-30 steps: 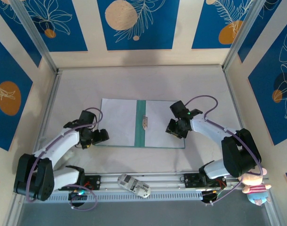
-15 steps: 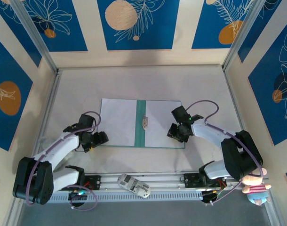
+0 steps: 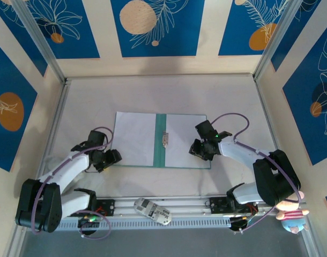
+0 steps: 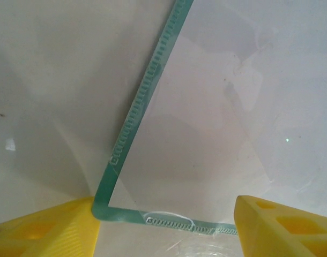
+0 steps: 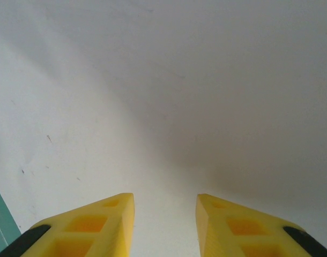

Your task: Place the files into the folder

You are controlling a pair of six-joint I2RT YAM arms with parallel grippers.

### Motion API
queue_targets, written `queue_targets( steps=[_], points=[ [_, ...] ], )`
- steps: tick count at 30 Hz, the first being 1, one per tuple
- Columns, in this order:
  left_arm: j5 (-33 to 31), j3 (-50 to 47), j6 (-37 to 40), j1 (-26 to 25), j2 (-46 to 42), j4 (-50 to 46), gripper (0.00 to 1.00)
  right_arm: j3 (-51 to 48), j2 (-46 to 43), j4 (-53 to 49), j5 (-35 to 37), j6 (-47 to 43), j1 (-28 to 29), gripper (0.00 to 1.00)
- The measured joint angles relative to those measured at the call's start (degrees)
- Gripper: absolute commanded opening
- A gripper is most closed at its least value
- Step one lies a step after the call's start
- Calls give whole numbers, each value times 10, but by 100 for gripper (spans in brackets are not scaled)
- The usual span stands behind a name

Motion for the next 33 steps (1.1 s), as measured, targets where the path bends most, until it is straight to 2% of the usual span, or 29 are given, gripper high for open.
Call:
queue_targets(
  steps=[12, 20, 33],
  points=[
    [15, -2, 6, 20, -42, 12, 46, -2, 0, 4, 0, -2, 0, 36],
    [37, -5, 5, 24, -76, 24, 29, -13, -5, 9, 0, -2, 0, 36],
    [100, -26, -34, 27, -88, 87, 25, -37, -37, 16, -3, -2, -18, 36]
  ],
)
